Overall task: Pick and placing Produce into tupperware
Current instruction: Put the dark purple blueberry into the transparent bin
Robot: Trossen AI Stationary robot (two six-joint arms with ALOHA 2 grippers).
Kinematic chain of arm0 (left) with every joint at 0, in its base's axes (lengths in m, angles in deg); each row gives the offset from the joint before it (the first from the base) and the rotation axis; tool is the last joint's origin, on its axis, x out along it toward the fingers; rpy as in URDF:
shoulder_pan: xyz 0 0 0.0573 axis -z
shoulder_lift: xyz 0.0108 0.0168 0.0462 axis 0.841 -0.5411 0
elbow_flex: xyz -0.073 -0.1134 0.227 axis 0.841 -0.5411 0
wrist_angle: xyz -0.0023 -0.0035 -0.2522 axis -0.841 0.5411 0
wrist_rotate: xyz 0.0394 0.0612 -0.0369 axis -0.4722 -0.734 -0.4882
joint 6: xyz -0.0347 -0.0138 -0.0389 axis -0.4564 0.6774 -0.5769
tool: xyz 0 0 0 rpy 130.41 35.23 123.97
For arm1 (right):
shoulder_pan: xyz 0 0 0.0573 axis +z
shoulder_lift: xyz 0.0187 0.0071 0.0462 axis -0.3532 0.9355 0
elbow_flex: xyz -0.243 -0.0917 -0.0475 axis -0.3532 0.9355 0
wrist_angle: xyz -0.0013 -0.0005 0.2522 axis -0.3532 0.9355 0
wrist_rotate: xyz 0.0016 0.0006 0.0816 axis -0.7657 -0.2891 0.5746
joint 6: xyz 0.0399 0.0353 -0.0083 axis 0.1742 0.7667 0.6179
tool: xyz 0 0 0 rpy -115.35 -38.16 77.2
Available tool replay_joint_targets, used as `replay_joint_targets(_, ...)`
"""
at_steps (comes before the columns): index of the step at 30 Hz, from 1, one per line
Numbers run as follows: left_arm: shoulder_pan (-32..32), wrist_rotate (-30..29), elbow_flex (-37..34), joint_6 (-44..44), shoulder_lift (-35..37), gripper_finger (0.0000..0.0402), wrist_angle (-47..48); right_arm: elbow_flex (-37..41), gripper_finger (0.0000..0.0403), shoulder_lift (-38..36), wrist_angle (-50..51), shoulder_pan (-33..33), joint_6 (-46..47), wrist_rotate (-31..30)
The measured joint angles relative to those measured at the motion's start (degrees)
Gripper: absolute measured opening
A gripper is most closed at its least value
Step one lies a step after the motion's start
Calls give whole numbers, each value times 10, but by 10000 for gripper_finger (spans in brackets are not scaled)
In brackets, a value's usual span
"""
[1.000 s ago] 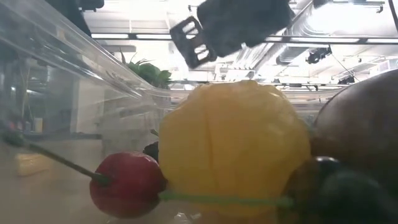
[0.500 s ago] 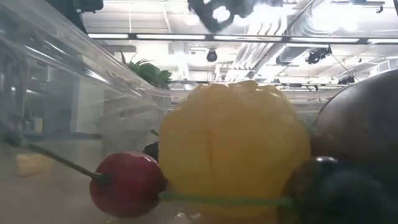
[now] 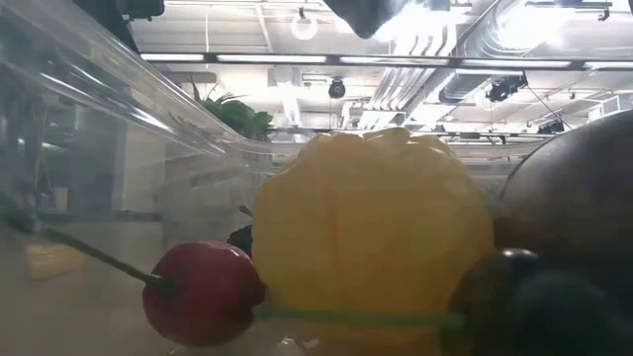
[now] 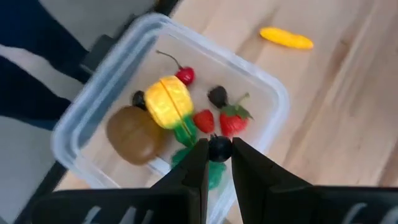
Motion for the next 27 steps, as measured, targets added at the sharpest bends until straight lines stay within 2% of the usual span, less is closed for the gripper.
replay_joint_targets(3, 0, -3, 0, -1, 0, 5, 0, 0, 41, 2, 2, 3, 25, -22)
replay_joint_targets(7, 0, -3, 0, -6, 0, 5, 0, 0, 41, 7, 11, 5, 54, -23)
replay_joint_targets(27, 0, -2, 0, -8, 0, 5, -7, 0, 41, 38, -2, 22, 105, 12)
